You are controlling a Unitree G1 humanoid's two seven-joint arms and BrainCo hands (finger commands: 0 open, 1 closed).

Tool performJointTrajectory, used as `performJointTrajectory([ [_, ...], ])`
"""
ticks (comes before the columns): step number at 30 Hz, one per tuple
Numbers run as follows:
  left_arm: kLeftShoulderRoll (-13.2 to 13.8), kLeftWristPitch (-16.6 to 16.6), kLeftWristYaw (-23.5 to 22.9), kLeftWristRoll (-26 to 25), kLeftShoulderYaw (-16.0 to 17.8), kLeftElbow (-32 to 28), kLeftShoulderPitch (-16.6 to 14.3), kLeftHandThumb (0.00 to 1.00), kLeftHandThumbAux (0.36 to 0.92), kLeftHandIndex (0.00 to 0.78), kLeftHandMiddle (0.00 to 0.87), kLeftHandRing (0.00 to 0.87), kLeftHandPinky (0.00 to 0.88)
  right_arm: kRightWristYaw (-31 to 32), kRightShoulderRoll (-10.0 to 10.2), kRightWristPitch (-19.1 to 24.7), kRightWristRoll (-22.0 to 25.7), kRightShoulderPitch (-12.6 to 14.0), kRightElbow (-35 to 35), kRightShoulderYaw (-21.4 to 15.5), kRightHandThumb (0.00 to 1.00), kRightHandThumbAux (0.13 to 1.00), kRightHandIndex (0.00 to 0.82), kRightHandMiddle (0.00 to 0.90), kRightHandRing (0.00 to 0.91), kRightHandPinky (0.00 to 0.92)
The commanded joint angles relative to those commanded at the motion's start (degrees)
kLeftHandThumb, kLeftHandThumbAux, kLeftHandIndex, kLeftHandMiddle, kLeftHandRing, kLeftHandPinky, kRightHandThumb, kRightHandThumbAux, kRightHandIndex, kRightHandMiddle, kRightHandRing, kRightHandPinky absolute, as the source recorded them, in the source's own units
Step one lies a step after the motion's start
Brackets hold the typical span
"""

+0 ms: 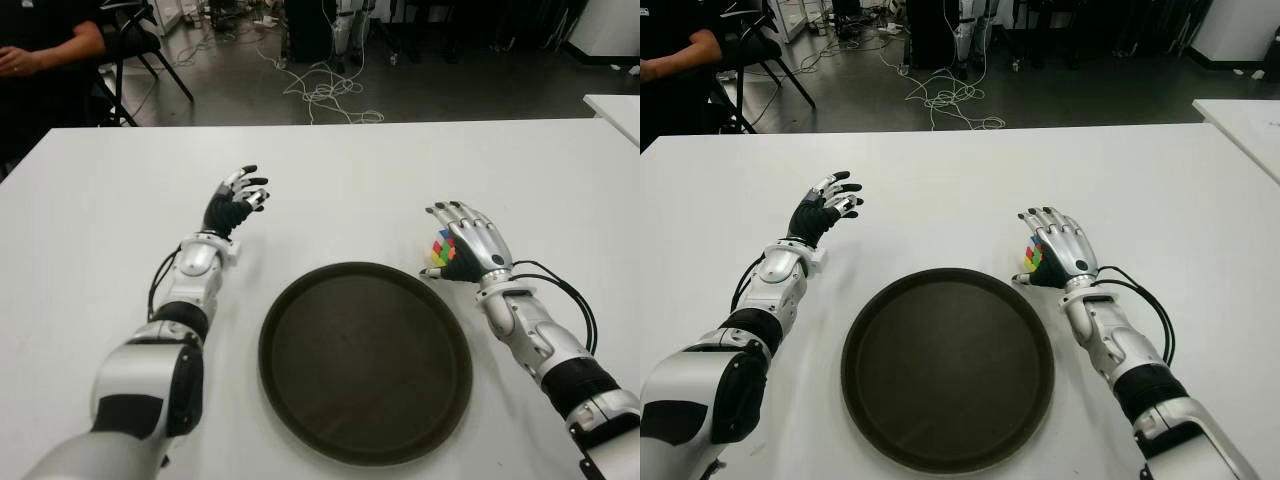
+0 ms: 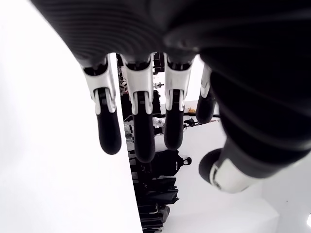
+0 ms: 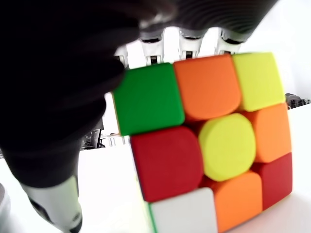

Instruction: Pick up the Rubik's Cube and put it in the plate

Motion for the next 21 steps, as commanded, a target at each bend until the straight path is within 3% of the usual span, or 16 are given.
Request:
performJointTrajectory([
  [6,0.1,-0.1,0.1,0.2,-0.1,0.0,0.0,0.259,0.719,0.162,0.261,0.289,0.332,-1.0,0.0,-0.9,0.1,-0.2,0.8,-0.2,0.025,0.795,0.003,0.013,0.051,0.115],
  [9,0.1,-0.1,0.1,0.3,-0.1,0.0,0.0,0.261,0.721,0.164,0.263,0.291,0.331,-2.3,-0.1,-2.1,0.0,-0.4,1.5,-0.2,0.136,0.817,0.037,0.075,0.124,0.205],
  [15,0.1,-0.1,0.0,0.2,0.0,0.0,0.0,0.262,0.716,0.165,0.262,0.293,0.329,-3.2,-0.4,-3.9,-0.4,-0.9,3.0,0.2,0.299,0.826,0.086,0.164,0.209,0.280],
  [21,0.0,0.0,0.0,0.0,0.2,0.0,0.0,0.258,0.715,0.163,0.261,0.291,0.334,-3.7,-0.4,-4.5,-0.5,-1.5,4.2,0.4,0.371,0.818,0.110,0.196,0.240,0.307],
])
